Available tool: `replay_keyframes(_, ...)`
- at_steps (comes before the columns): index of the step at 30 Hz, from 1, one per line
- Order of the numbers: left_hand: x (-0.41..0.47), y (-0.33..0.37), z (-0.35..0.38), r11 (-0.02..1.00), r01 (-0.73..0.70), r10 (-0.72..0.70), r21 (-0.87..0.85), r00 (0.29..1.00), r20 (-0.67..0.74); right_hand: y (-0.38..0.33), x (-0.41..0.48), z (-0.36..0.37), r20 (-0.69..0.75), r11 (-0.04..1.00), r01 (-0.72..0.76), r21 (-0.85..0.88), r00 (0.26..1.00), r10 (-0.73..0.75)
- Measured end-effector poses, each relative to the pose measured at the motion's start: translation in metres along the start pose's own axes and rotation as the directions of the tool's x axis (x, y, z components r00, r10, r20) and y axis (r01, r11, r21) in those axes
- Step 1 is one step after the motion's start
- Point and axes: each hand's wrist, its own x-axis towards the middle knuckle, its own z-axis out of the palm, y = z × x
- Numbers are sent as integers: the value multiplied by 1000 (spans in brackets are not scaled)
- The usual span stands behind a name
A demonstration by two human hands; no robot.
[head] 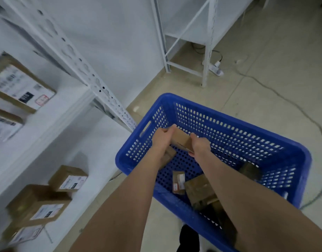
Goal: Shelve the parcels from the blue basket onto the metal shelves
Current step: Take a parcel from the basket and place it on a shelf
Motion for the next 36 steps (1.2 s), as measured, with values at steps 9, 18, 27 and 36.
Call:
replay_keyframes(9,-146,39,-84,976,-31,9,-216,994,-106,-23,-151,-42,201,953,201,225,948,-247)
replay_keyframes(18,-254,27,-192,913,-105,70,-394,992,-102,-33,-276,-38,542,978,163,127,815,-206)
replay_keyframes(27,-327,-33,-304,930,-144,65,-337,970,-235,2,-382,21,757,960,280,-14,630,-173)
replay_keyframes(36,-384,-140,-416,908,-190,65,-375,945,-321,74,-486,108,835,883,437,-174,540,-103)
